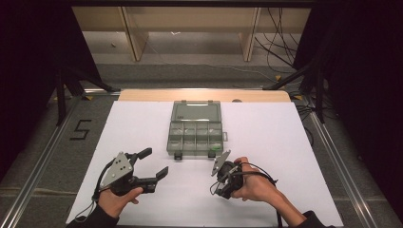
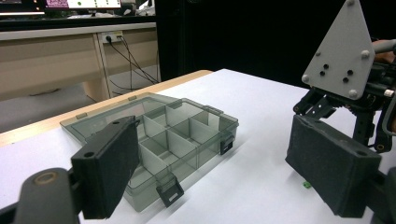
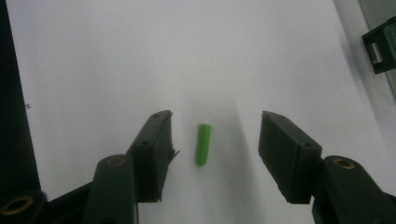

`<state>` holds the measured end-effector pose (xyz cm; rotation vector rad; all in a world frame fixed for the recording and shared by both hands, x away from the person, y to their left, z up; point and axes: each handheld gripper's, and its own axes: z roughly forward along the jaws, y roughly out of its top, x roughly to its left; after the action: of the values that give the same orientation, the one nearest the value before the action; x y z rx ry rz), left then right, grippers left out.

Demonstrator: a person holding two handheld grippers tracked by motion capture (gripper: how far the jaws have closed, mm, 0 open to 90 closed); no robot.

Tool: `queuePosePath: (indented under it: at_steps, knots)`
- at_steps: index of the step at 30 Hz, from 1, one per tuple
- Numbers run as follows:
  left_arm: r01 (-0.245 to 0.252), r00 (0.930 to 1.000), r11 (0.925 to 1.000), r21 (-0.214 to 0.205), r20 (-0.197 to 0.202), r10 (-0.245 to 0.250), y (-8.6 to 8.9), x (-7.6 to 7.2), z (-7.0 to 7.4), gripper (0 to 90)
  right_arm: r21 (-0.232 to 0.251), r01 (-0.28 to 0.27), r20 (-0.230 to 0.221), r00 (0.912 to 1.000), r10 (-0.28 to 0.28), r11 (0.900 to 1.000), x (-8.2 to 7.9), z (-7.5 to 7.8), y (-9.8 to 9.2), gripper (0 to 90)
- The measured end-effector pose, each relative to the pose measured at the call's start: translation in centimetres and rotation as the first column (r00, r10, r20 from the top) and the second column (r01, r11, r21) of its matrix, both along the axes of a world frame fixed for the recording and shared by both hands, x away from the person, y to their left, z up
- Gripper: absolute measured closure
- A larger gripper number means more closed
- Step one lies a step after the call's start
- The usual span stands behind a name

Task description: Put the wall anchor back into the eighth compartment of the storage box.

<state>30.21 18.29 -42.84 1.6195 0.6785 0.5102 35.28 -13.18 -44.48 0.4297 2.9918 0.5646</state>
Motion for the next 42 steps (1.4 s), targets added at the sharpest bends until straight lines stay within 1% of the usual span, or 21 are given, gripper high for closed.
queuePosePath:
  at_steps: [7, 10, 12, 17, 21, 22, 23, 24, 30, 32, 33, 41, 42]
  knots:
    - [0.000, 1.0000, 1.0000, 0.001, 0.000, 0.000, 0.0, 0.0, 0.0, 16.2, -0.014, -0.004, -0.016, 0.9999, 0.003, 0.9999, -0.2, -0.4, 0.2, 53.2]
    - [0.001, 1.0000, 1.0000, 0.002, -0.001, -0.001, 0.0, 0.0, 0.0, 16.3, -0.025, -0.006, -0.020, 0.9998, 0.006, 0.9997, -0.1, -0.6, 0.2, 59.9]
    - [0.001, 1.0000, 1.0000, 0.002, 0.000, -0.001, 0.0, 0.0, 0.0, 16.3, -0.039, -0.008, -0.023, 0.9997, 0.007, 0.9992, -0.2, -0.7, 0.3, 61.0]
    - [0.001, 1.0000, 1.0000, 0.001, 0.000, -0.001, 0.0, 0.0, 0.0, 16.3, -0.048, -0.002, -0.029, 0.9996, 0.001, 0.9989, 0.0, -1.0, 0.3, 65.4]
    - [0.001, 1.0000, 1.0000, 0.002, -0.001, -0.001, 0.0, 0.0, 0.0, 16.3, -0.047, -0.006, -0.033, 0.9994, 0.005, 0.9989, 0.1, -1.4, 0.2, 70.1]
    - [0.002, 1.0000, 1.0000, 0.001, -0.001, -0.002, 0.0, 0.0, 0.0, 16.2, -0.051, -0.009, -0.045, 0.9990, 0.007, 0.9987, 0.2, -1.5, 0.2, 71.5]
    - [0.002, 1.0000, 1.0000, 0.000, -0.001, -0.002, 0.0, 0.0, 0.0, 16.3, -0.051, -0.014, -0.038, 0.9992, 0.012, 0.9986, 0.3, -1.5, 0.2, 72.3]
    - [0.002, 1.0000, 1.0000, 0.001, -0.001, -0.002, 0.0, 0.0, 0.0, 16.3, -0.047, -0.013, -0.043, 0.9990, 0.011, 0.9988, 0.3, -1.5, 0.2, 75.1]
    - [0.001, 1.0000, 1.0000, 0.001, -0.001, -0.001, 0.0, 0.0, 0.0, 16.3, -0.046, -0.021, -0.048, 0.9987, 0.019, 0.9987, 0.3, -1.6, 0.2, 83.7]
    - [0.001, 1.0000, 1.0000, 0.001, -0.001, -0.001, 0.0, 0.0, 0.0, 16.3, -0.050, -0.025, -0.043, 0.9988, 0.023, 0.9984, 0.3, -1.6, 0.2, 84.2]
    - [0.001, 1.0000, 1.0000, 0.000, -0.001, -0.001, 0.0, 0.0, 0.0, 16.3, -0.049, -0.022, -0.051, 0.9985, 0.020, 0.9986, 0.3, -1.5, 0.2, 84.3]
    - [0.001, 1.0000, 1.0000, 0.001, 0.000, -0.001, 0.0, 0.0, 0.0, 16.3, -0.058, -0.031, -0.035, 0.9989, 0.029, 0.9978, 0.2, -1.5, 0.3, 84.6]
    - [0.001, 1.0000, 1.0000, 0.000, -0.001, -0.001, 0.0, 0.0, 0.0, 16.3, -0.057, -0.032, -0.041, 0.9987, 0.030, 0.9979, 0.2, -1.5, 0.3, 84.5]
